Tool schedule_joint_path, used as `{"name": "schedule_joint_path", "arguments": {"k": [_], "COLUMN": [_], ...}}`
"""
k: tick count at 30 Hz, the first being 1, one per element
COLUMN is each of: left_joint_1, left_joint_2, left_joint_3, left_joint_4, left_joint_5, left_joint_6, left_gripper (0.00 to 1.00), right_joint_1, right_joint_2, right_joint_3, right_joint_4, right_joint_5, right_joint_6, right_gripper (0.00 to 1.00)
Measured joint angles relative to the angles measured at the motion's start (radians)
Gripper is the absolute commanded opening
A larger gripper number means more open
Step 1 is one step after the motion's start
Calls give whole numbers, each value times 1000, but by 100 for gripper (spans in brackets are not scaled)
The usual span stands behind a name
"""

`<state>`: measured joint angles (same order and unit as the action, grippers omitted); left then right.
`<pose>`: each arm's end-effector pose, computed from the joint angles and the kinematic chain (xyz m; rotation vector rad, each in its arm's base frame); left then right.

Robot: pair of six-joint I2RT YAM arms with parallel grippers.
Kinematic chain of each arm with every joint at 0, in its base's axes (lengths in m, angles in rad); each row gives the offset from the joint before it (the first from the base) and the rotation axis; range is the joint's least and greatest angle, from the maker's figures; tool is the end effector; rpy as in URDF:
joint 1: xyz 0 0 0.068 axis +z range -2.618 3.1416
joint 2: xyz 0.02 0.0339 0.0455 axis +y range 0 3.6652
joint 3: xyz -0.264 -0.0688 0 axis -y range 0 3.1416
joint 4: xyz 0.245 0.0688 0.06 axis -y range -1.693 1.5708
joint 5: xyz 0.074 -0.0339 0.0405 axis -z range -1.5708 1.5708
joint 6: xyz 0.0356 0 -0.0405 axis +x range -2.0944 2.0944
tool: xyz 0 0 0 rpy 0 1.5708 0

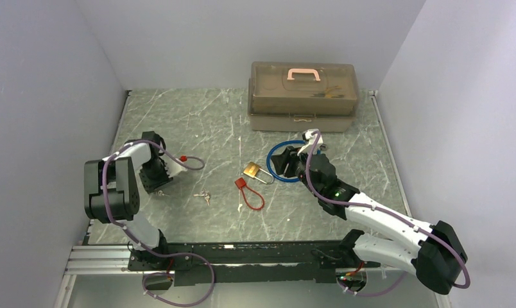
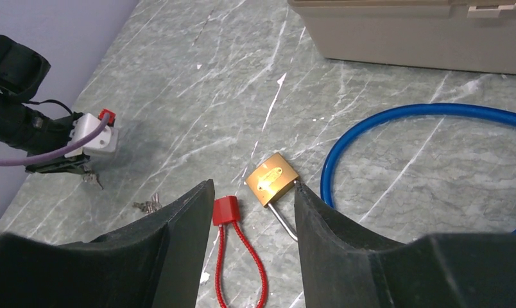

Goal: Unlock with the key

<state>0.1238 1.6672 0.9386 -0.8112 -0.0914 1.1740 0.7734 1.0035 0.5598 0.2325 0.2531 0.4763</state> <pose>0.2691 0.0368 0.1485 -1.5560 -2.6902 -0.1423 0.1717 0.1552 0.2624 -0.0841 1.8236 0.6713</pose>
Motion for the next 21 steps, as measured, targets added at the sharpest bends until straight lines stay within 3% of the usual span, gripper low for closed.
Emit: {"name": "schedule_joint_path", "arguments": {"k": [5, 21], "left_joint_1": [-33, -270], "left_joint_2": [-5, 12], "left_joint_3": [-7, 31], "left_joint_4": [9, -65], "left_joint_5": [-3, 126], "left_joint_6": [-5, -101], "left_gripper": [19, 20], "right_joint_1": [0, 0], "right_joint_2": [-5, -5], "right_joint_3": [0, 0], "right_joint_4": [0, 0], "right_joint_5": [0, 12], "right_joint_6": [4, 5], "right_gripper": [50, 49]}}
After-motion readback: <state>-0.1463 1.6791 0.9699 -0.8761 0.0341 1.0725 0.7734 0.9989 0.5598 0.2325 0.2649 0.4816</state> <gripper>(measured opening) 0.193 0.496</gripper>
